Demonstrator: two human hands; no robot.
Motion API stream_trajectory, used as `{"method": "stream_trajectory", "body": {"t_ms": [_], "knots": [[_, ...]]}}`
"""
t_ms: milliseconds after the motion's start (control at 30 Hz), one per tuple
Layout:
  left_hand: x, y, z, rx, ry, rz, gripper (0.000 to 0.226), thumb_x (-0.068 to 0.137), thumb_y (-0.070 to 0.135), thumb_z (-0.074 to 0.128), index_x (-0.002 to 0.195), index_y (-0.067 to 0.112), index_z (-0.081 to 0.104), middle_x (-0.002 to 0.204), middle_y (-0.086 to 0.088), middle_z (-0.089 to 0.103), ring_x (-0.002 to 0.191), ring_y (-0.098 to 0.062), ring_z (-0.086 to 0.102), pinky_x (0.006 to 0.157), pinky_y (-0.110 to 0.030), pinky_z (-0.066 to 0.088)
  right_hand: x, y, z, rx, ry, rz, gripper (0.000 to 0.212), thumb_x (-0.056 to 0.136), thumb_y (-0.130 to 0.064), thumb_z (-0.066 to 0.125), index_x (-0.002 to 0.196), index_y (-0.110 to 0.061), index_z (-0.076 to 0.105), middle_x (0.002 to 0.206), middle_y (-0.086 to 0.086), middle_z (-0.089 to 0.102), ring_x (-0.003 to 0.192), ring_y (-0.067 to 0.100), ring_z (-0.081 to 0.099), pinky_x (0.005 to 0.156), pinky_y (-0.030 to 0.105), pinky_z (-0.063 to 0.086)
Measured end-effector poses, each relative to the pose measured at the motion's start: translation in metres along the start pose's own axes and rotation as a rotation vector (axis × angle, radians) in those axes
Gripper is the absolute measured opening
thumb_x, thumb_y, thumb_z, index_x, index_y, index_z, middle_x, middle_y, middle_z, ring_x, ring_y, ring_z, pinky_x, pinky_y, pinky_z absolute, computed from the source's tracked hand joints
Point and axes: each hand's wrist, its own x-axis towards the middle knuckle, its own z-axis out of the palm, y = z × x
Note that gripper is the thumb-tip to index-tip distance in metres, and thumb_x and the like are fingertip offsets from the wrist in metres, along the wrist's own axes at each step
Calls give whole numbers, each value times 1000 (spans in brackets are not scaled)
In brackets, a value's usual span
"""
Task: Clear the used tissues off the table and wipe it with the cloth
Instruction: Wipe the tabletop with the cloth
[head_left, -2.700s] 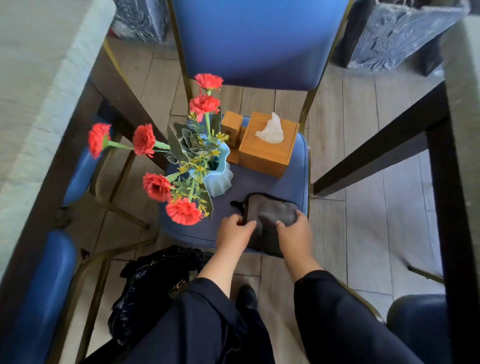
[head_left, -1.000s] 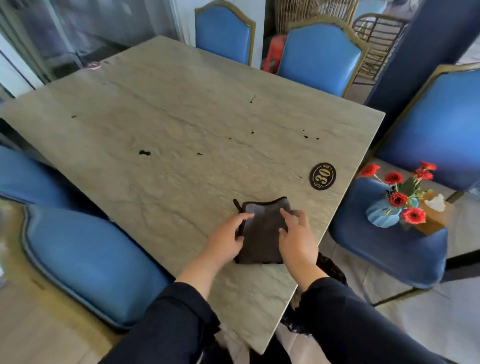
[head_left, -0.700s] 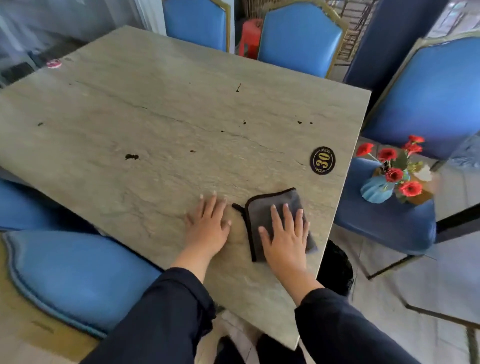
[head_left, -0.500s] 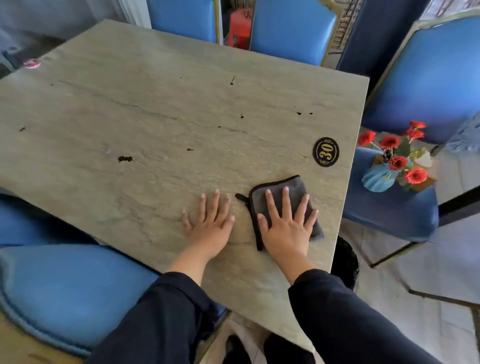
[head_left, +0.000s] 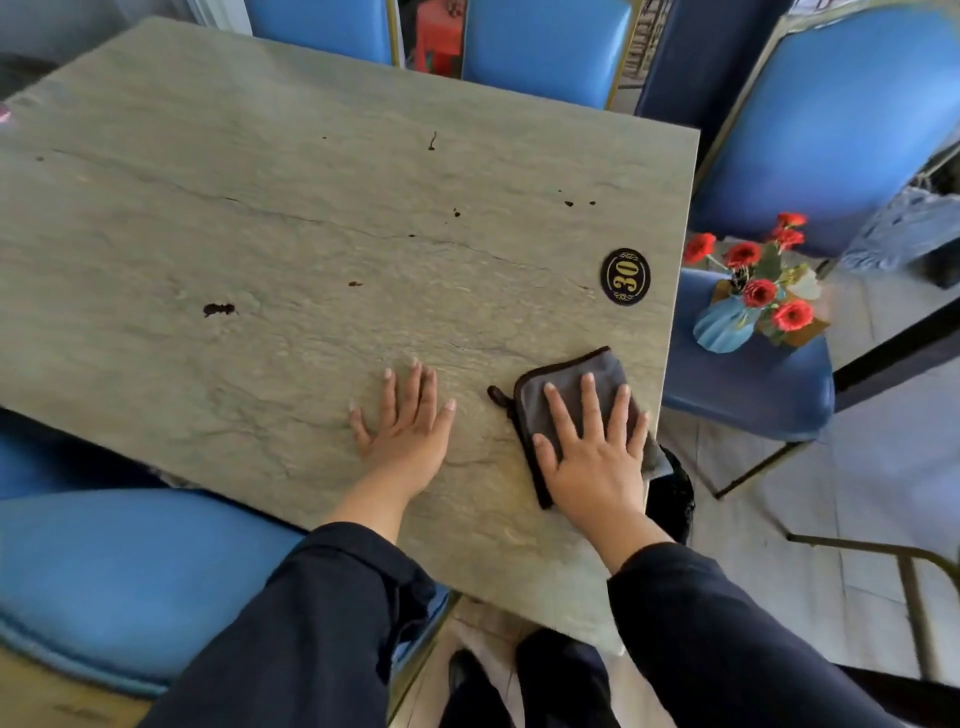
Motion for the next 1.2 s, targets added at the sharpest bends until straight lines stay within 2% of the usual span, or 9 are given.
{"method": "stream_trajectory", "body": {"t_ms": [67, 167, 333, 500, 600, 700, 833, 1033, 1200], "knots": [[0, 0, 1, -15, 5, -5, 54, 97, 50, 0, 145, 40, -21, 149, 21, -35, 137, -8, -35, 111, -54, -21, 1, -23, 2, 20, 21, -26, 61, 95, -57, 17, 150, -38, 1, 161, 8, -6, 142, 42, -19, 113, 61, -11], [1, 0, 3, -30, 43, -14, 51, 99, 45, 2, 146, 42, -17, 150, 22, -31, 139, -6, -32, 112, -54, -19, -43, -50, 15, 54, 77, -259, 60, 94, -56, 26, 150, -37, 15, 160, 8, 10, 146, 39, -5, 114, 59, 4], [0, 0, 6, 21, 91, 4, 53, 99, 39, 6, 145, 40, -19, 149, 21, -34, 139, -8, -32, 112, -54, -19, -97, -5, 19, 8, 75, -428, 62, 92, -61, 32, 149, -44, 12, 160, -1, 12, 147, 33, 5, 114, 52, 10], [-1, 2, 15, 119, 162, 5, 59, 96, 52, 5, 143, 35, -25, 147, 17, -39, 139, -14, -33, 109, -56, -20, -52, 18, 13, -6, 91, -180, 61, 92, -63, 24, 149, -44, 13, 160, -1, 7, 148, 32, 1, 116, 51, 5], [0, 0, 15, 132, 168, 9, 58, 97, 50, 6, 144, 35, -25, 145, 18, -41, 140, -14, -32, 109, -56, -19, -25, -7, 11, 46, 86, -60, 61, 92, -58, 25, 149, -37, 22, 159, 6, 18, 146, 39, 4, 114, 56, 2], [1, 1, 15, 121, 174, 14, 56, 99, 45, 6, 146, 34, -22, 144, 18, -40, 141, -14, -30, 111, -58, -16, -39, -24, 14, 29, 109, -240, 59, 93, -57, 29, 148, -36, 25, 158, 5, 22, 145, 41, 8, 113, 57, 8], [1, 4, 17, 109, 237, 12, 56, 99, 44, 9, 148, 31, -15, 153, 15, -29, 143, -15, -26, 111, -60, -15, -67, 4, 14, -12, 107, -449, 61, 92, -61, 32, 149, -43, 17, 159, -1, 19, 146, 35, 11, 112, 52, 13], [25, 20, 18, 81, 353, 76, 56, 100, 41, 13, 151, 25, -5, 153, 13, -24, 139, -8, -27, 113, -53, -15, 14, 36, -3, 25, 101, -85, 63, 91, -62, 23, 149, -40, 15, 160, 4, 12, 147, 35, 0, 117, 52, 5], [59, 45, 13, 70, 416, 163, 72, 85, 48, -5, 151, 23, 10, 159, 10, -5, 145, -8, -11, 117, -49, -7, 114, 16, -21, 63, 53, 9, 63, 93, -58, 16, 151, -36, 0, 161, 8, -6, 145, 38, -12, 115, 55, -9]]}}
